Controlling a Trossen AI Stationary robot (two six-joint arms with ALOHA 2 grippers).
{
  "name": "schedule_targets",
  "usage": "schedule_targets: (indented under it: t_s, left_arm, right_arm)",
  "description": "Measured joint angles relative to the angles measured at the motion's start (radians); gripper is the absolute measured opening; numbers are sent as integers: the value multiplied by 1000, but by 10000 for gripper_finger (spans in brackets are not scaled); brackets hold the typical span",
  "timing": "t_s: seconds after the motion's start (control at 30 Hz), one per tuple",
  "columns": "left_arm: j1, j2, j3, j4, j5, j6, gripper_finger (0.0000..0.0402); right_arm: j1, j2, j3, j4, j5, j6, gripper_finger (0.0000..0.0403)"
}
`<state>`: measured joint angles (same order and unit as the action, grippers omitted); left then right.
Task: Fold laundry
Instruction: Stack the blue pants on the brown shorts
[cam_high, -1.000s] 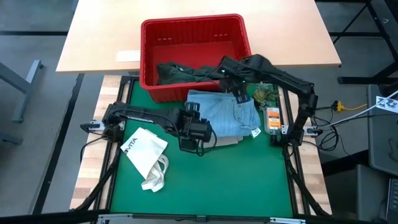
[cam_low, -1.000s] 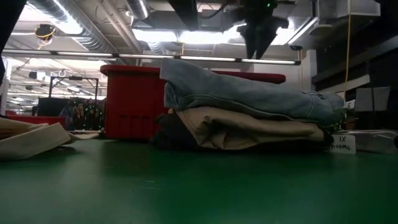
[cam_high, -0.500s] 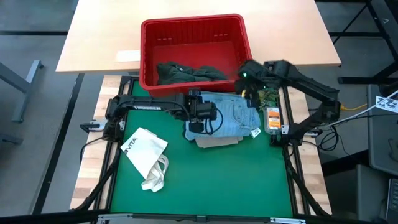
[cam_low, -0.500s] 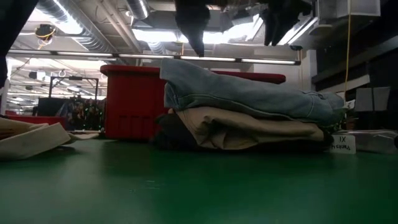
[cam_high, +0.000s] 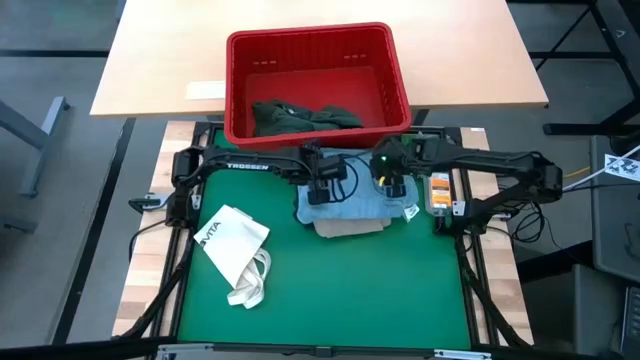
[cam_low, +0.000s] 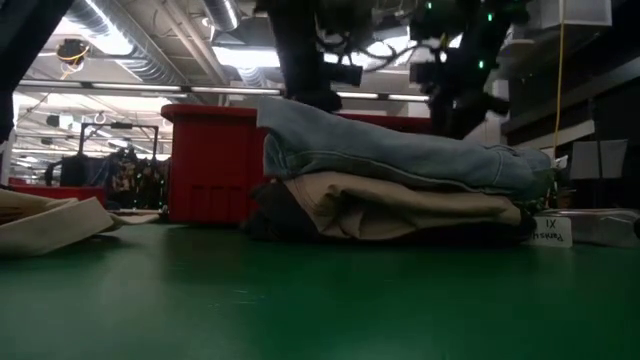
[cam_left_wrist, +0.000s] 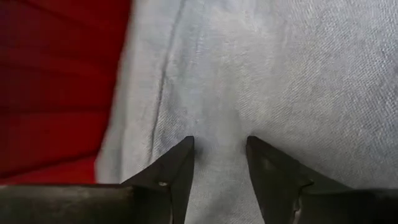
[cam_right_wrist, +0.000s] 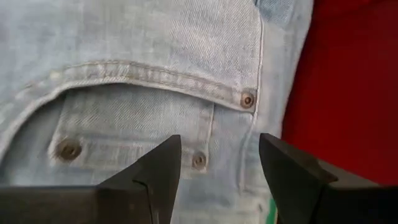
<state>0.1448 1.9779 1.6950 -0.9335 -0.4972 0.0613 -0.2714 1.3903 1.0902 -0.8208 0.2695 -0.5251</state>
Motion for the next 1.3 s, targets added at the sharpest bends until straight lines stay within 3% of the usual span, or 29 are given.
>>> schedule_targets:
  t_s: [0.4,0.67,0.83,1.1,1.3]
  left_arm:
    - [42,-4,-206,200,65,-5,108]
    - [42,-3,-219,208,66,-5,107]
    - [25,5,-116,84,55,-19,107]
    - [-30,5,159,-156,35,-21,107]
    - [-94,2,314,-328,38,-22,107]
  right_arm:
    - [1,-3,-248,267,1,0,216]
    - [1,-3,-261,263,6,0,216]
    - [3,-9,-163,149,8,-6,216]
    - [5,-52,101,-102,6,-5,216]
    - [61,-100,235,-234,1,-5,216]
